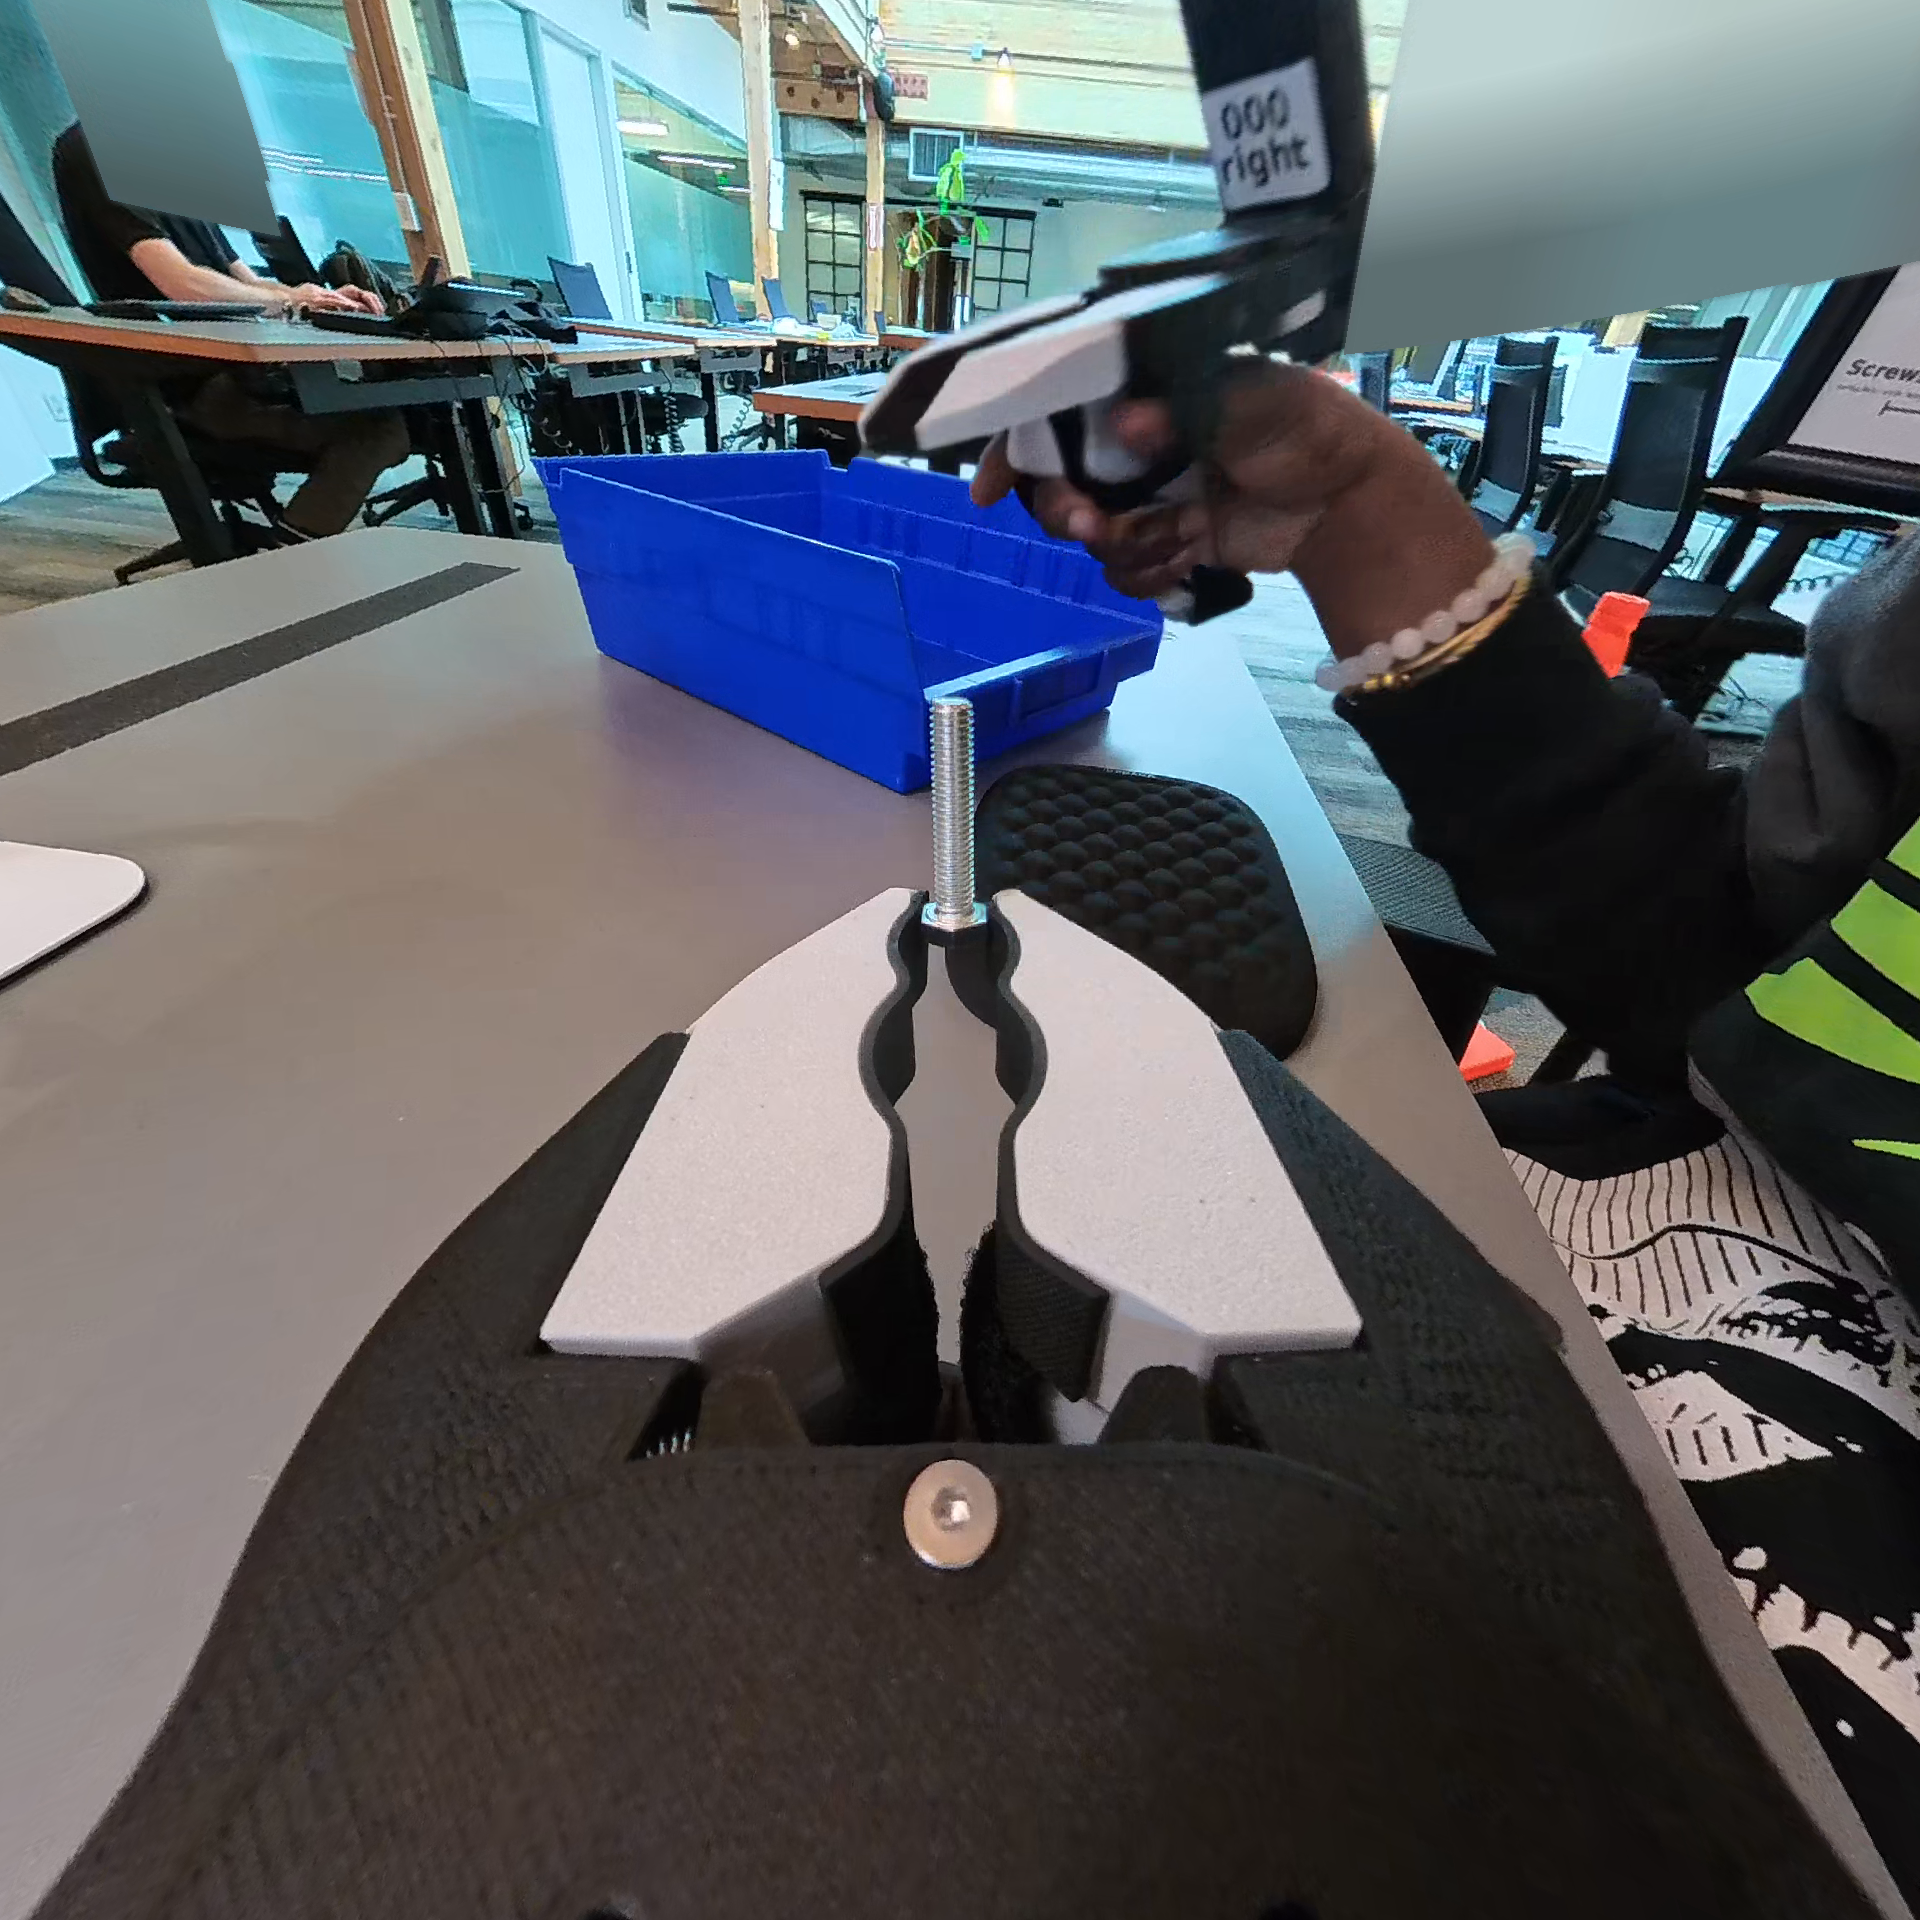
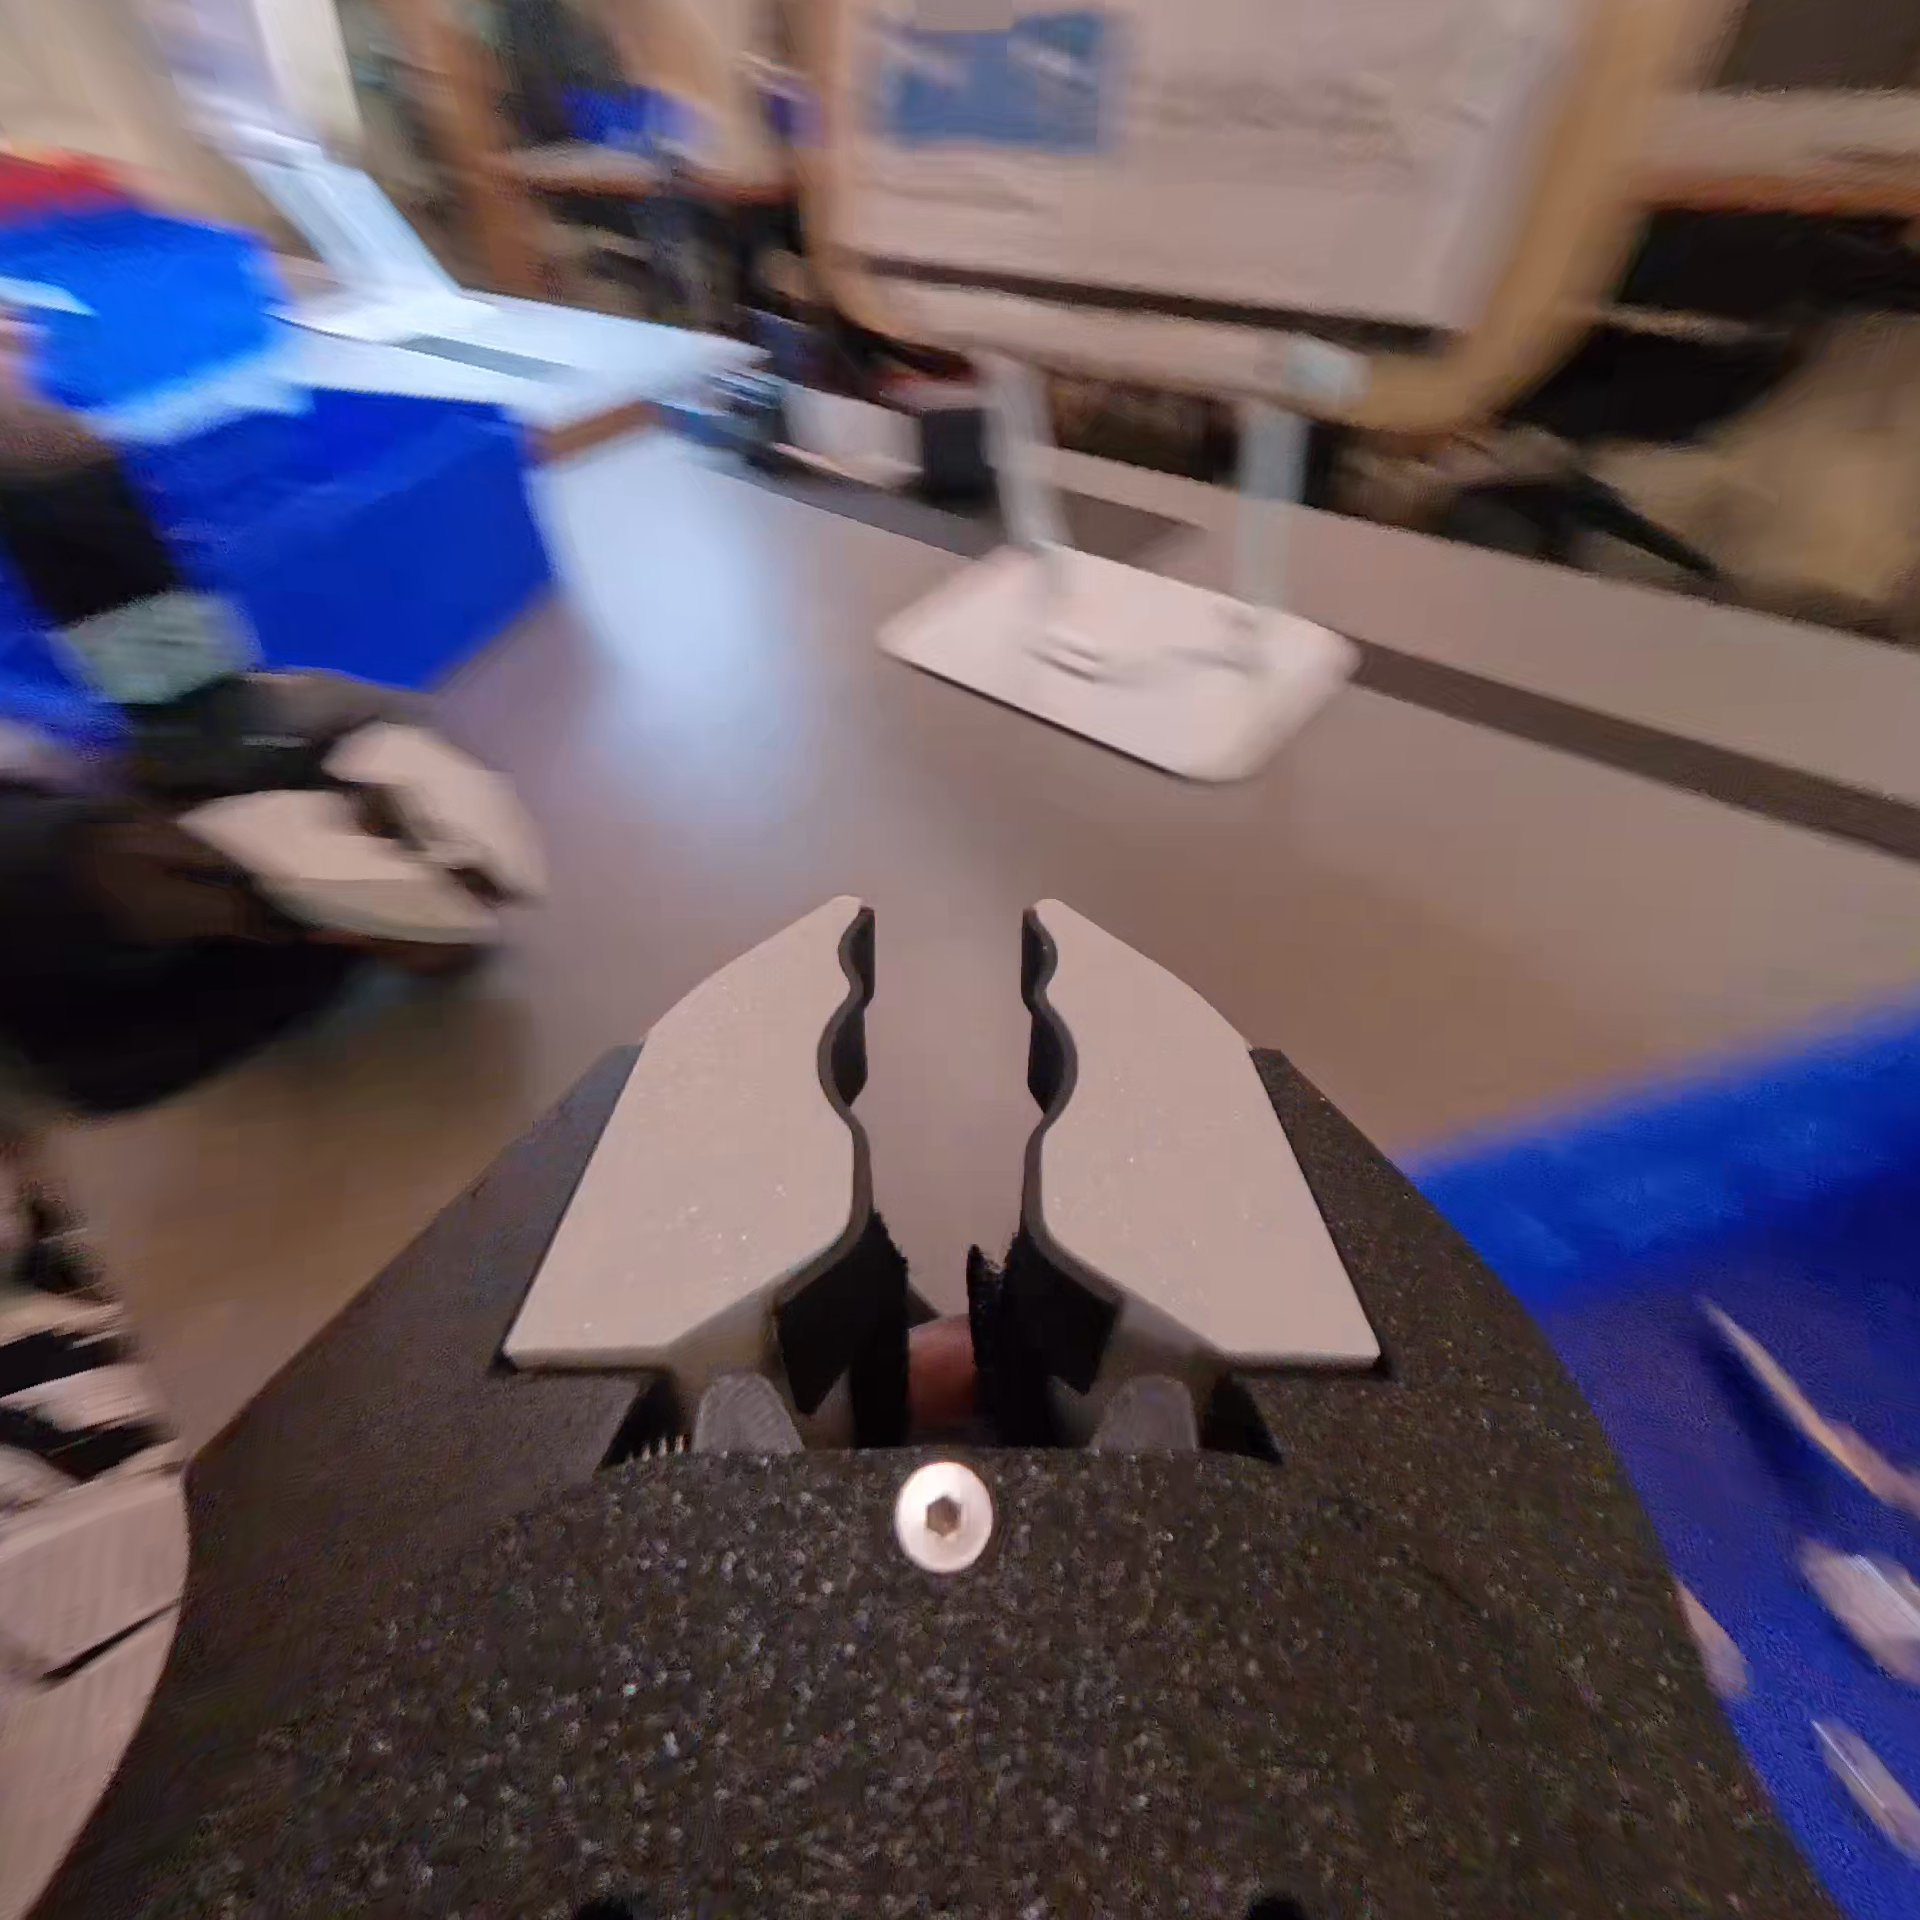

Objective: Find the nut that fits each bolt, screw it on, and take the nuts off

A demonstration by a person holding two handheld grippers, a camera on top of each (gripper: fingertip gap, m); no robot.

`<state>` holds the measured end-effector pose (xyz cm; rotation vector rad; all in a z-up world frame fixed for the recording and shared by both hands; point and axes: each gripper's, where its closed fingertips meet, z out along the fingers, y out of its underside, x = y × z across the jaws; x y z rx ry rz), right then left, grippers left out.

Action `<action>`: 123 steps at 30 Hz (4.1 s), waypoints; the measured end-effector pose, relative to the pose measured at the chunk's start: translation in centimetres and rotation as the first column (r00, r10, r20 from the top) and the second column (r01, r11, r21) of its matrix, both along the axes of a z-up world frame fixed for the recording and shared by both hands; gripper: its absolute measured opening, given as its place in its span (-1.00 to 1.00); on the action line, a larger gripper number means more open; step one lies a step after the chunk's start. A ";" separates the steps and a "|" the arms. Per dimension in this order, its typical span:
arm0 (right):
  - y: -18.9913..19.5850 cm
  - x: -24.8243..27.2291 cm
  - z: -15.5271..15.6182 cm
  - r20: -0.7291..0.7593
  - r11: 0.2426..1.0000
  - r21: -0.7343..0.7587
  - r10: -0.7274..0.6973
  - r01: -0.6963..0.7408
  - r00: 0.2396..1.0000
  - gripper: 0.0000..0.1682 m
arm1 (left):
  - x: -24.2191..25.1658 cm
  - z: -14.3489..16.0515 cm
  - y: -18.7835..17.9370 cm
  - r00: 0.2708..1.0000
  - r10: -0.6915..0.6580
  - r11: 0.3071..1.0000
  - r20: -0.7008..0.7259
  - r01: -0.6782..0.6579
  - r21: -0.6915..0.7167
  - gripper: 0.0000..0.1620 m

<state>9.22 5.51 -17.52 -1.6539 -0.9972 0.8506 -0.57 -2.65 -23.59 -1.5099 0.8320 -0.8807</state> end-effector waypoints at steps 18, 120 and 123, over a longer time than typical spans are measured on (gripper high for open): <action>-9.0 -12.2 -2.1 0.024 0.903 -0.035 0.428 -0.427 0.903 -0.93 | 0.2 0.1 -0.2 1.000 -0.003 1.000 -0.001 0.003 0.012 -0.87; 0.4 -5.1 -7.4 0.003 0.996 0.011 -0.087 0.086 0.996 -0.43 | -49.4 -8.0 -5.2 0.196 0.683 -0.219 -0.704 -0.864 -0.454 -0.50; 0.5 -5.0 -7.4 -0.001 0.996 0.008 -0.091 0.091 0.996 -0.43 | -49.7 -8.3 -5.3 0.209 0.629 -0.193 -0.749 -0.891 -0.411 -0.78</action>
